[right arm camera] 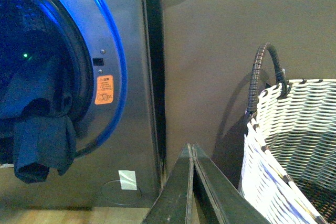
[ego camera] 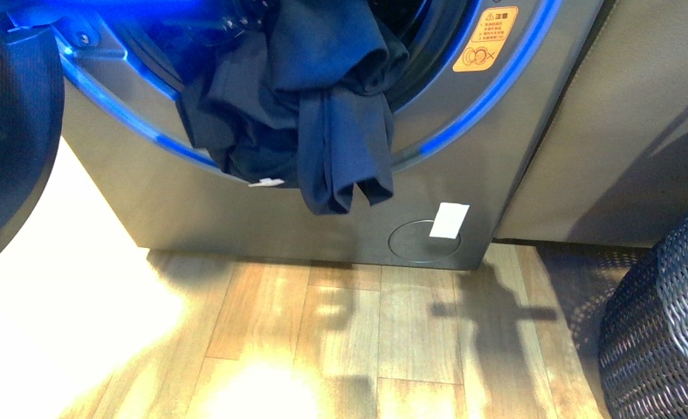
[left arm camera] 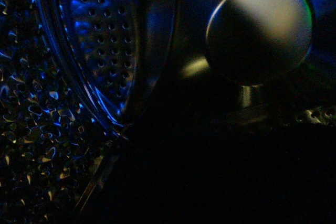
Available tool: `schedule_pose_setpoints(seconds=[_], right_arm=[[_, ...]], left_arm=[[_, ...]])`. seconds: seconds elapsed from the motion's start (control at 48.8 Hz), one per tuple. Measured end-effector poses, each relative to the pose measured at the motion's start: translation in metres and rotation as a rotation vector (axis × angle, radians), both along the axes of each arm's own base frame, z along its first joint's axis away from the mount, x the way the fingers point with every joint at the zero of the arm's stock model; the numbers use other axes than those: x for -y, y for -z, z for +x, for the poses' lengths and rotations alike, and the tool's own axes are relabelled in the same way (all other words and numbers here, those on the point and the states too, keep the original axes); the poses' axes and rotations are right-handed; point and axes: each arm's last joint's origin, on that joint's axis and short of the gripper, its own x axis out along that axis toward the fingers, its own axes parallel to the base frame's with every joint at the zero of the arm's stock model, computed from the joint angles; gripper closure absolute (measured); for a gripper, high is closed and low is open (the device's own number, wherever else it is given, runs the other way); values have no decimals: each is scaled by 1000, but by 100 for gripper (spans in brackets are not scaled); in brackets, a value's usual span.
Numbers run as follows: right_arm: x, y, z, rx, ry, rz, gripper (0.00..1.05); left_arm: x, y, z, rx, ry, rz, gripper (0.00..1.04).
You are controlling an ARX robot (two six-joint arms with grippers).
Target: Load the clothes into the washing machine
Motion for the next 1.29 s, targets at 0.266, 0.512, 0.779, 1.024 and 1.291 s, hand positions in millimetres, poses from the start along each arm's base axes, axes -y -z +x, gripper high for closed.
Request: schedule_pose_setpoints(seconds=[0.266, 0.512, 0.779, 1.024, 1.291], right_arm=[[0, 0, 0, 0, 0, 0, 102], [0, 0, 0, 0, 0, 0, 102], [0, 0, 0, 0, 0, 0, 102], [0, 0, 0, 0, 0, 0, 102], [0, 0, 0, 0, 0, 0, 102]], left_arm=[[-2, -18, -3, 121, -54, 24, 98], [-6, -24, -3, 118, -94, 41, 98], [-12, 3, -1, 31, -110, 65, 98], [-9, 19, -2, -143, -7, 116, 66], [-7, 9, -15, -206, 89, 92, 23]])
